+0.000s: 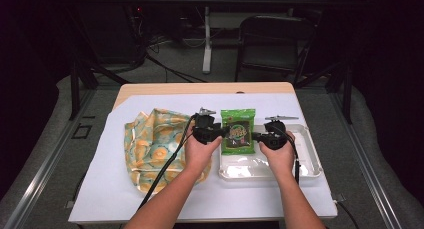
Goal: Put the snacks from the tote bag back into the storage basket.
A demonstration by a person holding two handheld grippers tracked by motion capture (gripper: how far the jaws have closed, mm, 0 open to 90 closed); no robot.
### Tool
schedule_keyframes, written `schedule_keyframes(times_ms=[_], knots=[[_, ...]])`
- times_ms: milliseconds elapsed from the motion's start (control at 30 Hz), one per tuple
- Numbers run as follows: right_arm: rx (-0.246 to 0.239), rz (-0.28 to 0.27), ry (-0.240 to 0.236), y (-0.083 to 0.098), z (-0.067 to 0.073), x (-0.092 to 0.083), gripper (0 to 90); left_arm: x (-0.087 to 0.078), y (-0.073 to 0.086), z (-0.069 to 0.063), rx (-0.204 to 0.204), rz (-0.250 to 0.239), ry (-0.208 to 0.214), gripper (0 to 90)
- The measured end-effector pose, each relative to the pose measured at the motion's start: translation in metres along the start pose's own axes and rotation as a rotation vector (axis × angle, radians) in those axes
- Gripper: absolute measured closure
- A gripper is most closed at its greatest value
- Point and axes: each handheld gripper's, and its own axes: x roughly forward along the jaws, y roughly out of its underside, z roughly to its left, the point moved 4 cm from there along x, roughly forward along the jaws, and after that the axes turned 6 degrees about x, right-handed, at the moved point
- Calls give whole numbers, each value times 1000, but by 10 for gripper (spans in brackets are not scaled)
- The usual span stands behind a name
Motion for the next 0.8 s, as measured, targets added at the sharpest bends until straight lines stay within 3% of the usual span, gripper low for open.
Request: schedule_keyframes(times_ms=[400,800], knots=[[23,1,-4,1,-2,2,900,-19,-5,6,19,-19,-15,580],[53,6,-7,2,-9,7,900,-49,-11,22,30,-66,-54,575]])
